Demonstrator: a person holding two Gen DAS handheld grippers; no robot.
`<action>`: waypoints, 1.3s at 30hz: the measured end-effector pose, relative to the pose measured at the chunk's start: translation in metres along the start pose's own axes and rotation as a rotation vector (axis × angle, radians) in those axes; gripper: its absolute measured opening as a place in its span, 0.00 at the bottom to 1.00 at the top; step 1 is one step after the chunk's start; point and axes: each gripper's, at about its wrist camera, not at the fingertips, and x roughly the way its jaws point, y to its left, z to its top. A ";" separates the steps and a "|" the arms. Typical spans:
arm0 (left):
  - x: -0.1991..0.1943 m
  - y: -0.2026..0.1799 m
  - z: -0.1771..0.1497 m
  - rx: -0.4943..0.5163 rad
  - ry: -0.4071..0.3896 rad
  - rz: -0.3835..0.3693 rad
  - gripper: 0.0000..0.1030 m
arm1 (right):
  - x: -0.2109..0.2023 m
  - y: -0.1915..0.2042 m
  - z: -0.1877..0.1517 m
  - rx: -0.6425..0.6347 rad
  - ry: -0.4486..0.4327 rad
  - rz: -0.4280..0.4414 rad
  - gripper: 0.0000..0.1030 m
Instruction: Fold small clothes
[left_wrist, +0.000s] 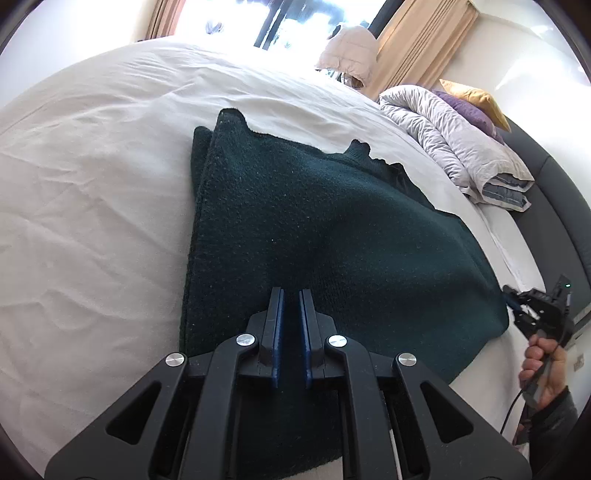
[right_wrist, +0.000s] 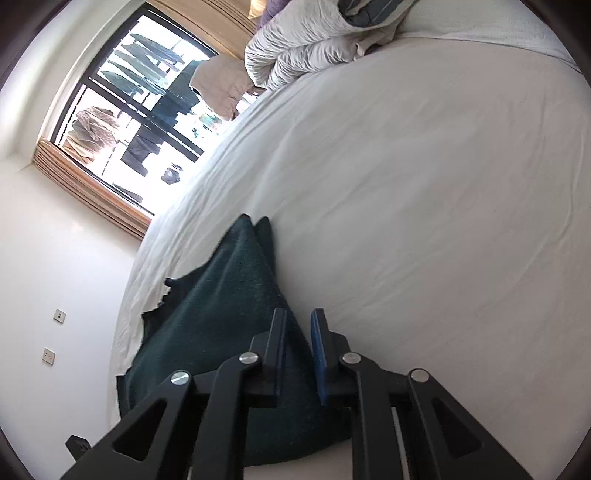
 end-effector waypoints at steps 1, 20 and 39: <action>-0.002 -0.001 0.000 -0.003 0.002 0.008 0.09 | -0.001 0.015 -0.006 -0.033 0.017 0.048 0.20; -0.051 0.024 -0.014 -0.159 -0.056 -0.024 0.09 | 0.020 0.076 -0.078 -0.140 0.149 0.135 0.46; -0.073 0.024 -0.078 -0.627 -0.131 -0.236 0.85 | 0.025 0.119 -0.082 -0.122 0.216 0.404 0.47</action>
